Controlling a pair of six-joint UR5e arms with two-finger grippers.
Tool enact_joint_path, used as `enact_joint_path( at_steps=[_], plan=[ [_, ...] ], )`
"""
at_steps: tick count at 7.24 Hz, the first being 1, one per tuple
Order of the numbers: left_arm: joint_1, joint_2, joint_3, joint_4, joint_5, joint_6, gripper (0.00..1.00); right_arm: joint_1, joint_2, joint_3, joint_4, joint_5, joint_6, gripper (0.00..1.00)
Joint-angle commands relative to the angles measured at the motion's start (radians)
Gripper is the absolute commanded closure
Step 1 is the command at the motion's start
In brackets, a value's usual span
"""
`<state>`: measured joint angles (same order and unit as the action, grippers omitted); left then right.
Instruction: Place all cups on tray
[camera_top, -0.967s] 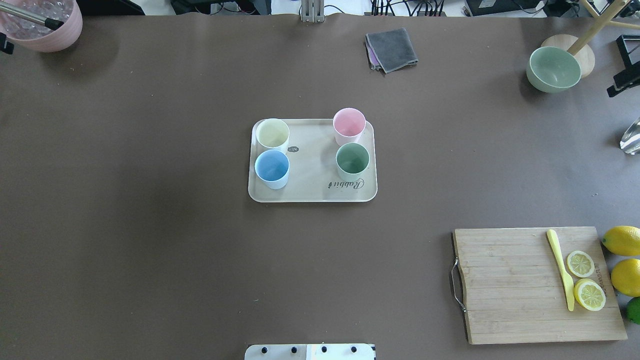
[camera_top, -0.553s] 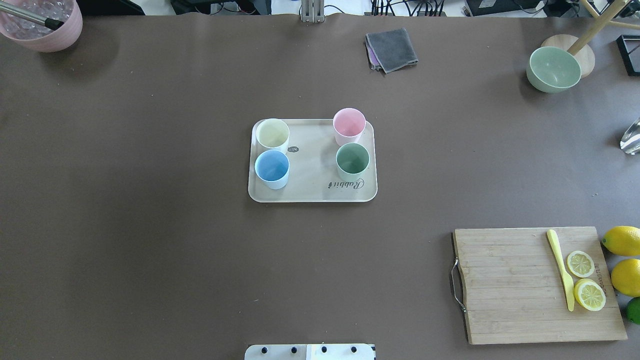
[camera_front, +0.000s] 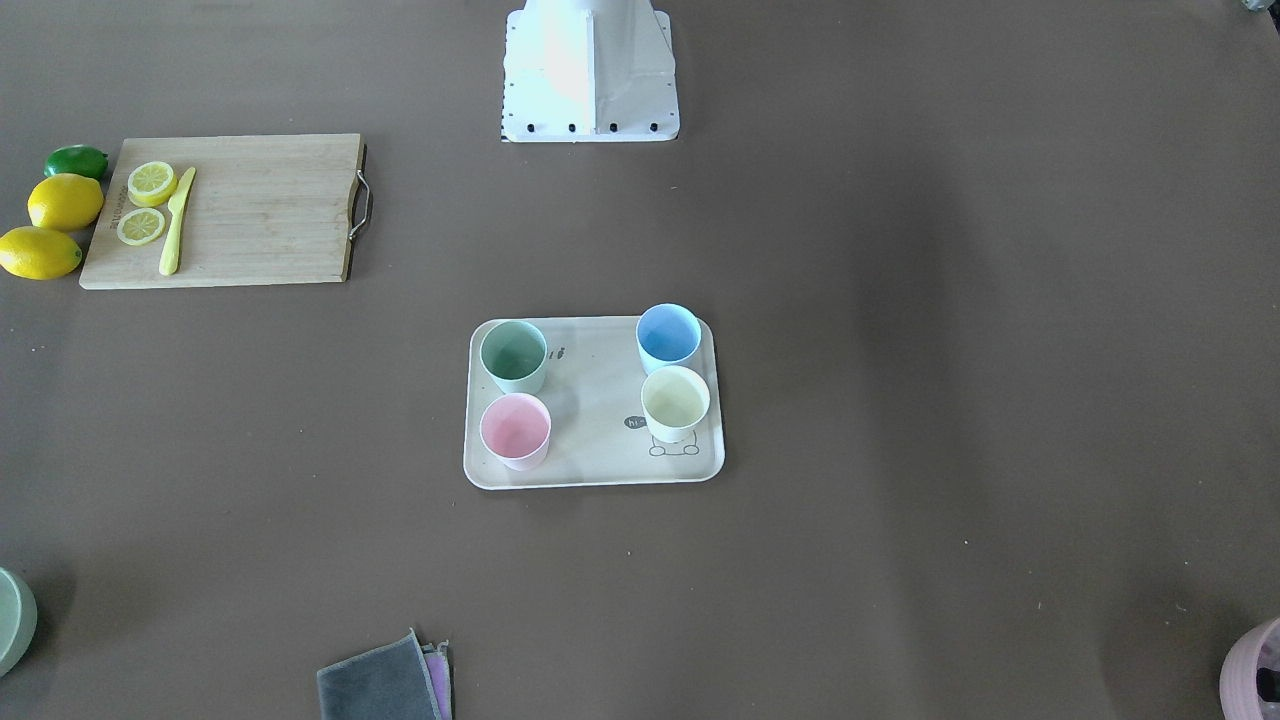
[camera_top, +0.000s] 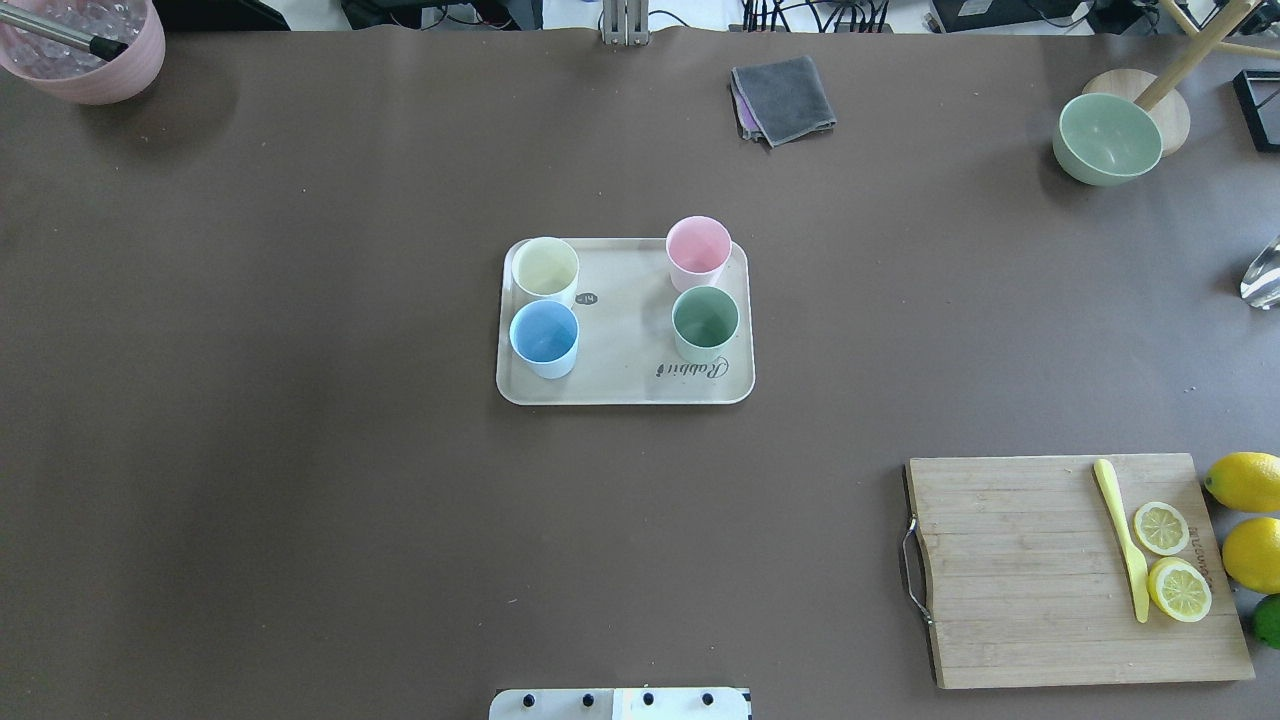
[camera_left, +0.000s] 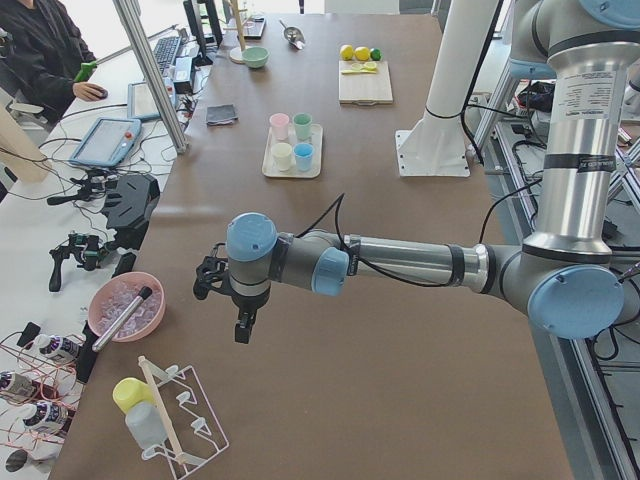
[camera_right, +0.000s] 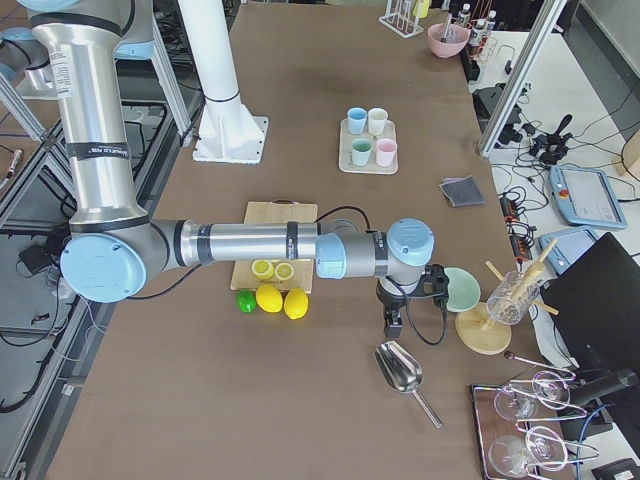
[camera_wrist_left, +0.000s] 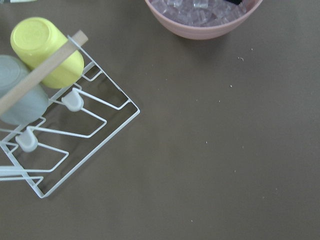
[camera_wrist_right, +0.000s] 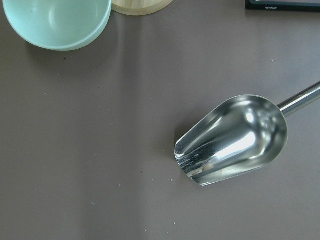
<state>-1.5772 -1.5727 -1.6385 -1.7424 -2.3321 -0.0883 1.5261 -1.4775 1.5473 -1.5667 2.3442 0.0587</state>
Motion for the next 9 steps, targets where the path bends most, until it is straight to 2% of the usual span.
enact_joint_path(
  at_steps=[1, 9],
  plan=[
    [-0.003, 0.051, -0.037, 0.000, -0.006, -0.002, 0.02, 0.000, -0.006, 0.008, -0.006, -0.006, 0.000, 0.00],
    [-0.001, 0.039, -0.021, 0.004, 0.000, -0.002, 0.02, 0.000, -0.003, 0.008, -0.004, -0.025, 0.001, 0.00]
  ],
)
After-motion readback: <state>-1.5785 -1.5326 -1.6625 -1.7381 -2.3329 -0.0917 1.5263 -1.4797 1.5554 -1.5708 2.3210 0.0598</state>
